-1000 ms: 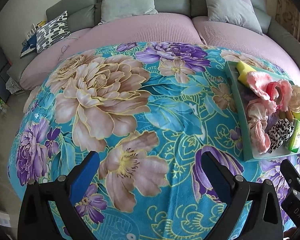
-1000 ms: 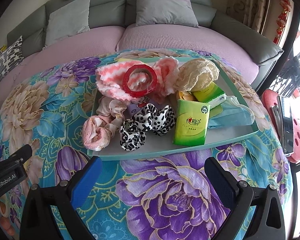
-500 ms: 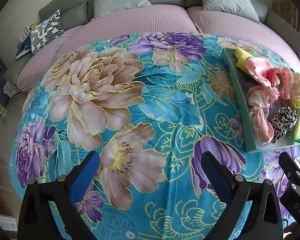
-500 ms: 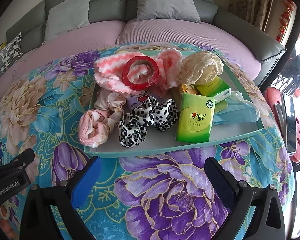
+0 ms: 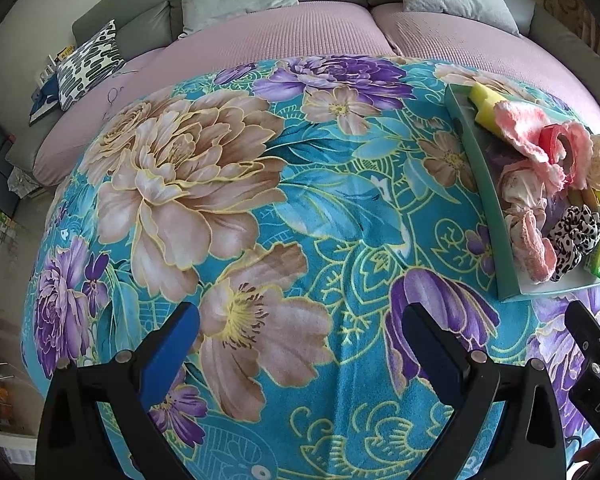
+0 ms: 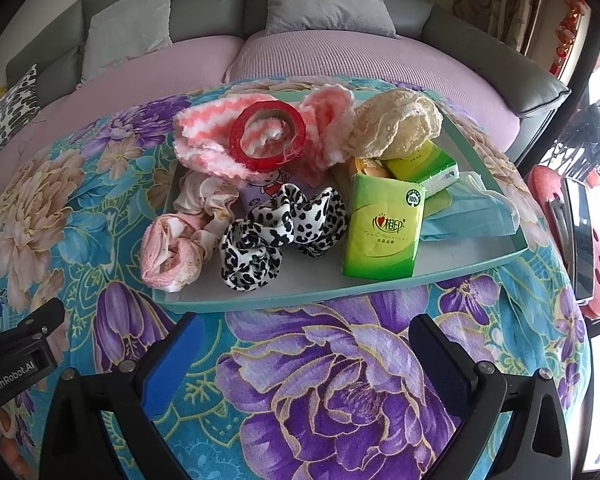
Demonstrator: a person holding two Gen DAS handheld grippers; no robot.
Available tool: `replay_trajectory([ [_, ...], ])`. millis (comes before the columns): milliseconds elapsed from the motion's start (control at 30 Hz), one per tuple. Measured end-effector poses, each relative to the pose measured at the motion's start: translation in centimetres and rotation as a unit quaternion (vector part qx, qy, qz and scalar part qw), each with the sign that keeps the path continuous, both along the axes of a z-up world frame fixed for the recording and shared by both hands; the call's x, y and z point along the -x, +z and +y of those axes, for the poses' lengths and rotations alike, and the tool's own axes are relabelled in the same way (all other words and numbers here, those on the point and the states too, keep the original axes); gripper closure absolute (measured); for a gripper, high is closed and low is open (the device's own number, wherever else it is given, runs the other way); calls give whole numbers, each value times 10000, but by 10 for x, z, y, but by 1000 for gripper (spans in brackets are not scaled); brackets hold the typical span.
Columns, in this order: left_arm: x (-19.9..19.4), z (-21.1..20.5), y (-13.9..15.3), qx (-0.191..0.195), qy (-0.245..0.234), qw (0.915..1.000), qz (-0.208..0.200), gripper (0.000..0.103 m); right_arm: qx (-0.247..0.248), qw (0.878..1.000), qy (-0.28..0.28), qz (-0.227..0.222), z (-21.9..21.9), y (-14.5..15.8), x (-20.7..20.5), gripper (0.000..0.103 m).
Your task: Organize soft objects
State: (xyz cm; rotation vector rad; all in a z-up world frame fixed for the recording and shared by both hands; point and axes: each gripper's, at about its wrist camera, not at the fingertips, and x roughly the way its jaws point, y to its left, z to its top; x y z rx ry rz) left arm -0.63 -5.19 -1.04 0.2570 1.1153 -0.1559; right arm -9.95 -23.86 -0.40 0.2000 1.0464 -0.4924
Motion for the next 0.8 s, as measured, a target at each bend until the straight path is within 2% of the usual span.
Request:
replay_trajectory([
  [800,-2,0,-5,-139,7,9999,71,2,29,9999,1,99,2,-7,-2,0],
])
